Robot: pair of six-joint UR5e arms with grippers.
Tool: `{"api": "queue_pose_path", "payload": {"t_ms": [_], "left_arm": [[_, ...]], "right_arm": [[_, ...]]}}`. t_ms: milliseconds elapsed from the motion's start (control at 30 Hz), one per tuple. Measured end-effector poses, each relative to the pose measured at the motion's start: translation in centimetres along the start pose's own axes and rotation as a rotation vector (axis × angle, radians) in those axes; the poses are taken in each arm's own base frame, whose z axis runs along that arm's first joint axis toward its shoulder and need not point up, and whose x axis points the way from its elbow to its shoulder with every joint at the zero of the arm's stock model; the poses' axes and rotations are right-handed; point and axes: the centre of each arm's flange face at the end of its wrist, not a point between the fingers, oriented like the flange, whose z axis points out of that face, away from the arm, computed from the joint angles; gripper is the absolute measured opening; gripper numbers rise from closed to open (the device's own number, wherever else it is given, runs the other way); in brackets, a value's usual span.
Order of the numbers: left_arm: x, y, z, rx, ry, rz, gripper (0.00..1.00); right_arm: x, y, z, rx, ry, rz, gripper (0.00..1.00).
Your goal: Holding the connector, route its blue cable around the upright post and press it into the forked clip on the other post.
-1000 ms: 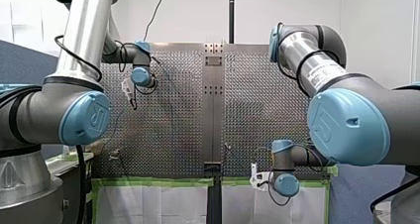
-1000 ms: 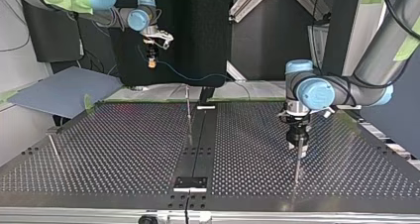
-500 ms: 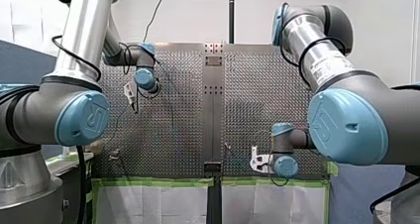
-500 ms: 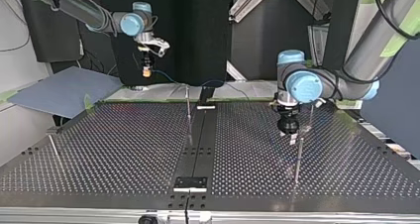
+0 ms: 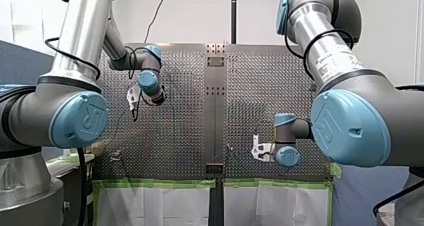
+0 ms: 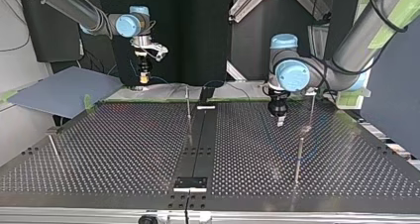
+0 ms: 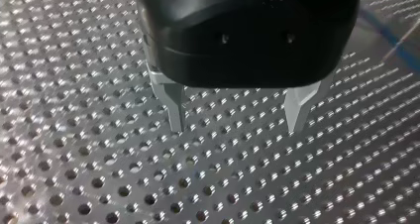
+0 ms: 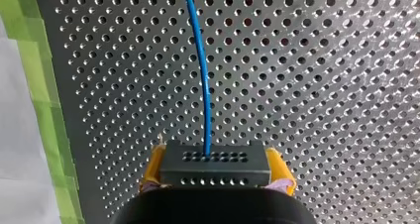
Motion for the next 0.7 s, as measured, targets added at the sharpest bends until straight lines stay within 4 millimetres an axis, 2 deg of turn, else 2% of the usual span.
{"api": "queue_pose_path", "payload": {"t_ms": [300, 700], "left_arm": [[0.1, 0.1, -3.4, 0.009, 0.008, -0.002, 0.99], [0.5, 1.4, -8.3, -0.047, 0.075, 0.029, 0.99]], "right_arm": [[0.1, -0.2, 0.1, 0.017, 0.006, 0.004, 0.00], [0.1, -0.3, 0.0, 0.022, 0.004, 0.008, 0.00]]}}
